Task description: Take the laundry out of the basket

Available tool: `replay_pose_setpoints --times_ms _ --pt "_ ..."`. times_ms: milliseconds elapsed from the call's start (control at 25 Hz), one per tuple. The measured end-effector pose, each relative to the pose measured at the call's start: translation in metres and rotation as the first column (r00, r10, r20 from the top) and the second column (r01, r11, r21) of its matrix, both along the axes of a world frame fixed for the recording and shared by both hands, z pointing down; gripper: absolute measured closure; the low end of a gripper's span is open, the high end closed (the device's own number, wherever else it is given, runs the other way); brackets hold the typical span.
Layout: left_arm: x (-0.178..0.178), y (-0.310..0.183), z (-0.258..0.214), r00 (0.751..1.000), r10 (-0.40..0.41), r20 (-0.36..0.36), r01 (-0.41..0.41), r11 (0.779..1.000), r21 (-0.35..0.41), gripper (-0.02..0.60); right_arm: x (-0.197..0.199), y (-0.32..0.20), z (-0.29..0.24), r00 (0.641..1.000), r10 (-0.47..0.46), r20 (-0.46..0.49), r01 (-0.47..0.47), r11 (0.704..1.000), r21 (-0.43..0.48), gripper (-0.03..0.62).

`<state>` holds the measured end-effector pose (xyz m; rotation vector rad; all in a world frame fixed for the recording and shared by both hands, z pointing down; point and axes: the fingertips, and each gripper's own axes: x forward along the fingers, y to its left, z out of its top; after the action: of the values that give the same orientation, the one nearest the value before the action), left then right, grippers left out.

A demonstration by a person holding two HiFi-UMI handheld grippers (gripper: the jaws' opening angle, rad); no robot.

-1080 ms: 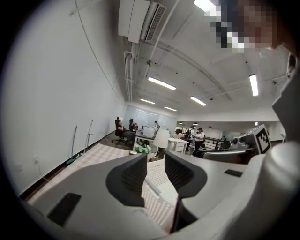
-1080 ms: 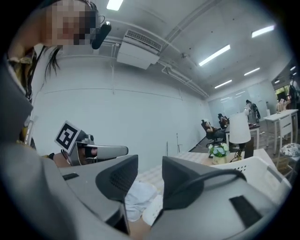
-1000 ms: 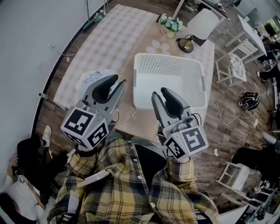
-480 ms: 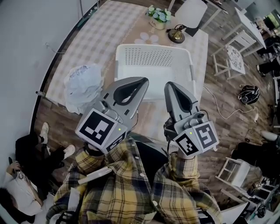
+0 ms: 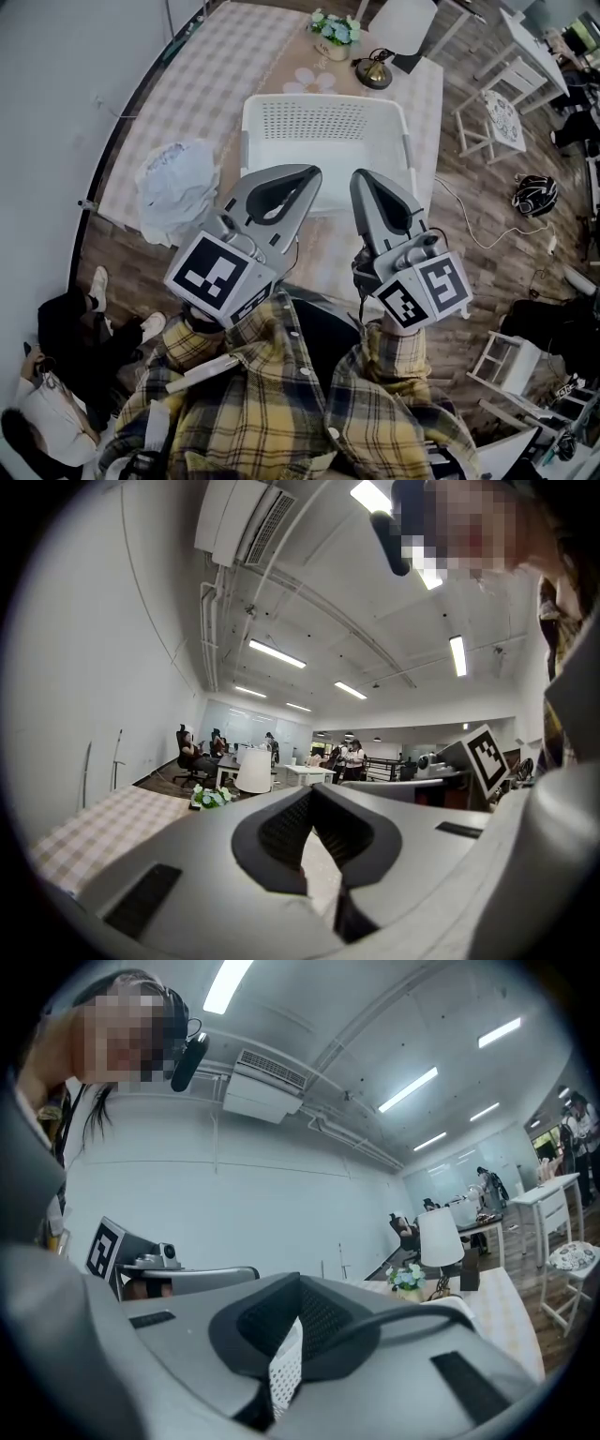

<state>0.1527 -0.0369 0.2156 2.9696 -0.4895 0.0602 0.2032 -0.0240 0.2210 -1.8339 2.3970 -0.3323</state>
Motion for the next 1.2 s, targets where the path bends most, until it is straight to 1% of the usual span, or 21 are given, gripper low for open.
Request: replay_pose_setpoints --times_ms 200,400,640,920,1200 --pt "0.0 -0.001 0.0 1.0 -0.002 0.002 0.002 1.0 0.016 0.566 0.002 -0.001 0.002 1.0 0.004 -0.012 -0.004 1.0 -0.004 0.599" --pt "-0.007 0.011 -0.009 1.0 -0.023 0.004 0.023 1.0 0.021 0.566 -0.004 0.012 -0.005 1.0 -0.012 -0.017 0.012 1.0 -0.011 0.599" --pt "-0.005 -0.004 0.005 0.999 -0.038 0.002 0.038 0.999 0.018 0.566 0.002 0.0 0.013 1.0 -0.012 -0.022 0.011 0.999 -0.031 0.599" --pt "-0.016 -0.008 0.014 0.999 -0.054 -0.001 0.054 0.998 0.016 0.566 -0.007 -0.003 0.025 1.0 -0.018 -0.023 0.017 0.999 -0.046 0.599" --pt "0.003 0.008 0.0 0.998 -0.054 0.009 0.054 0.998 0.025 0.566 0.01 0.012 0.012 0.999 -0.027 -0.017 0.026 0.999 -0.044 0.599"
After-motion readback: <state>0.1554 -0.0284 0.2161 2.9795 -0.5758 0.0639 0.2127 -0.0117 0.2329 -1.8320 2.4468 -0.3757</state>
